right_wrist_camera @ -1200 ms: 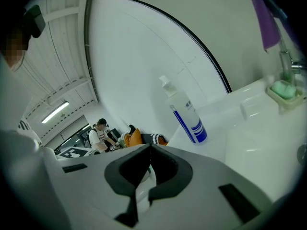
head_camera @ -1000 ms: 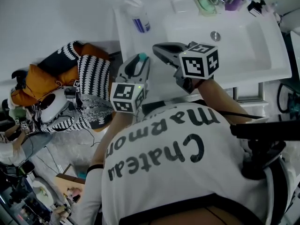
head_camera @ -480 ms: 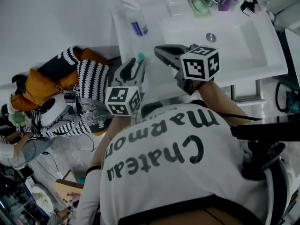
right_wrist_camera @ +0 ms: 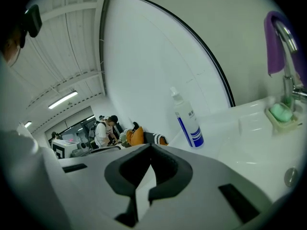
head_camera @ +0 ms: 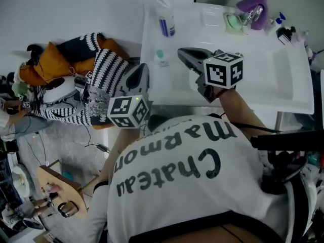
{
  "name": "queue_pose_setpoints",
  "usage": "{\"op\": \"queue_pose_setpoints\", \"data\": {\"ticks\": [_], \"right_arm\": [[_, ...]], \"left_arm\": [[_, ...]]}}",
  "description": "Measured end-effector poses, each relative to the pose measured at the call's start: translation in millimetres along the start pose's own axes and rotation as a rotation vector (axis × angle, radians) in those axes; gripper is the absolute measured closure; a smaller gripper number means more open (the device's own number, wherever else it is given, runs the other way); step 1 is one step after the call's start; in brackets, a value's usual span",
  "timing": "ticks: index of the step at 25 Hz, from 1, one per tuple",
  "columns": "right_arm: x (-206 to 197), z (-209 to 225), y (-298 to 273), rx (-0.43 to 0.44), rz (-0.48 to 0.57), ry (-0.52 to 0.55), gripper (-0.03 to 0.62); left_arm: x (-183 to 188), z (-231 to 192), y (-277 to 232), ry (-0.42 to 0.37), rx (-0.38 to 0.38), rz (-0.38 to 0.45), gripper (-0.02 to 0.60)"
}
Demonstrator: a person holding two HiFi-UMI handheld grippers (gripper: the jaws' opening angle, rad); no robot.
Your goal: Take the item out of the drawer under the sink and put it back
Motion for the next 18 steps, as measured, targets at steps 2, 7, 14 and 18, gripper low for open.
{"op": "queue_pose_setpoints", "data": {"ticks": [2,7,14,18], "right_arm": [[-8,3,12,0.017,-0.007,0.037,0.585],[-20,12,44,0.047,-0.019,0.106,0.585],[-29,19,41,0.050,-0.065,0.092,0.585],[-40,13,68,0.034,-0.058,0.117,0.585]], "left_arm": [[-9,20,9,0.009,0.024,0.023,0.572],[-31,66,27,0.061,0.090,0.068,0.572],[-31,72,47,0.096,0.166,0.064,0.572],[-34,93,59,0.095,0.160,0.075,0.572]]}}
Point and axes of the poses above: the fingertips, and each gripper's own axes: y backward along the fingers, z to its right, x out of its top, the point moved 7 cm from there along y, backward along the fingers, and after that the axes turned 13 degrees about -x, right-handed, at the moved point
